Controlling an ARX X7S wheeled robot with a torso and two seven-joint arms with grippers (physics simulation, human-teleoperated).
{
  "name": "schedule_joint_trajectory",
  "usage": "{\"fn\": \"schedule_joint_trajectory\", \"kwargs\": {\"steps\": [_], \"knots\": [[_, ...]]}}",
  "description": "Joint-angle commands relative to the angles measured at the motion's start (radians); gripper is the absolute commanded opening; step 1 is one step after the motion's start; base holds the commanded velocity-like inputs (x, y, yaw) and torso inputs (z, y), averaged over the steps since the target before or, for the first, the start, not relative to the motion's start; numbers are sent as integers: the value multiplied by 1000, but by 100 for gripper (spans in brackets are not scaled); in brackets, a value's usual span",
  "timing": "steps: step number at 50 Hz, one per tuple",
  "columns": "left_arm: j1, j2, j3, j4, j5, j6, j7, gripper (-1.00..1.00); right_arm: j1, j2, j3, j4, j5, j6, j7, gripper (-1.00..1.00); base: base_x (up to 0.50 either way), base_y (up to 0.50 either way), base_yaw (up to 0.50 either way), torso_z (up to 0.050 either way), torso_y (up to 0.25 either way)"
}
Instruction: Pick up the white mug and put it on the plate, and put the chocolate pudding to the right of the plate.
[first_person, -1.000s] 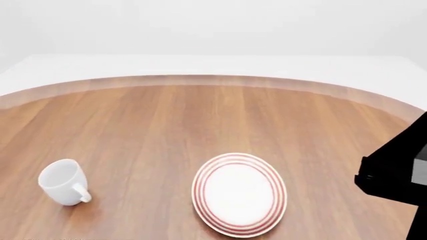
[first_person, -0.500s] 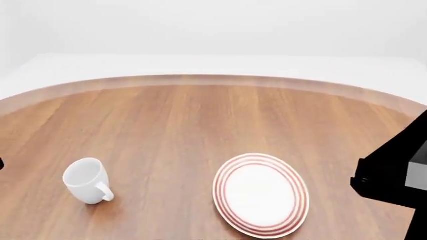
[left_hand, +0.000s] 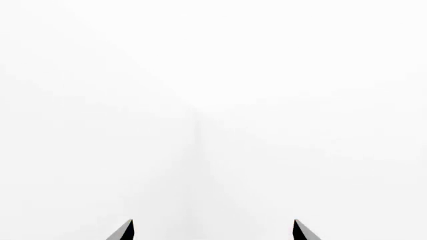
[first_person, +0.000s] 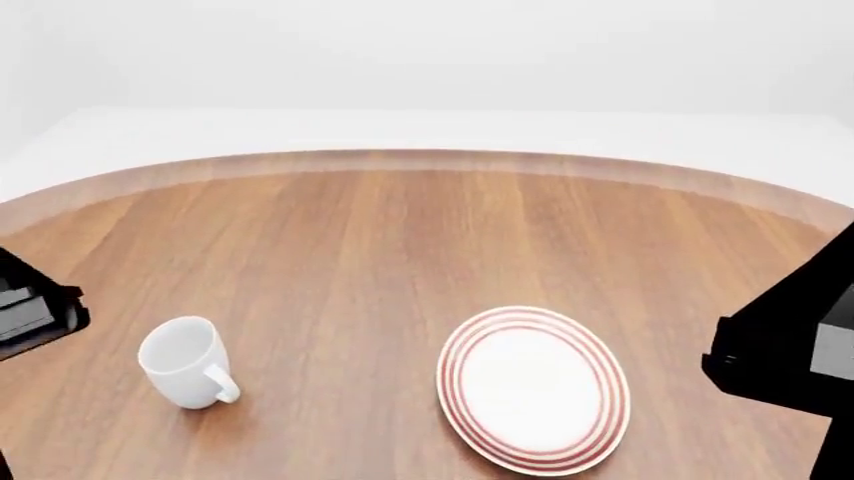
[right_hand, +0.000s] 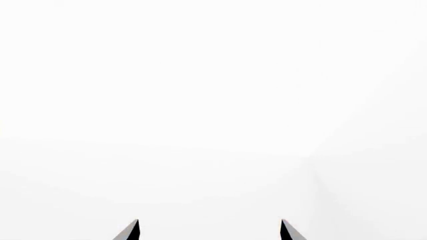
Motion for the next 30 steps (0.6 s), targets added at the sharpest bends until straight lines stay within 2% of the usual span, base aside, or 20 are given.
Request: {"fn": "schedule_joint_trajectory", "kwargs": {"steps": [1,6,23,27,30], "knots": [[-8,-25,53,-1,-55,-88,101,100,-5,-12,14,-4,-13,-2,-22,100,0,0,0,0,0],[-5,-38,90,-11,4,-98,101,100,-4,-11,10,-2,-18,-1,-20,100,0,0,0,0,0],[-6,-36,97,2,26,-121,78,100,-6,-3,3,0,-17,-2,-13,100,0,0,0,0,-250],[-10,-36,101,0,7,-134,85,100,-7,-1,1,0,-17,-1,-11,100,0,0,0,0,0],[-36,-49,140,-32,-26,-222,120,100,-8,1,0,-1,-16,0,-10,100,0,0,0,0,0]]}}
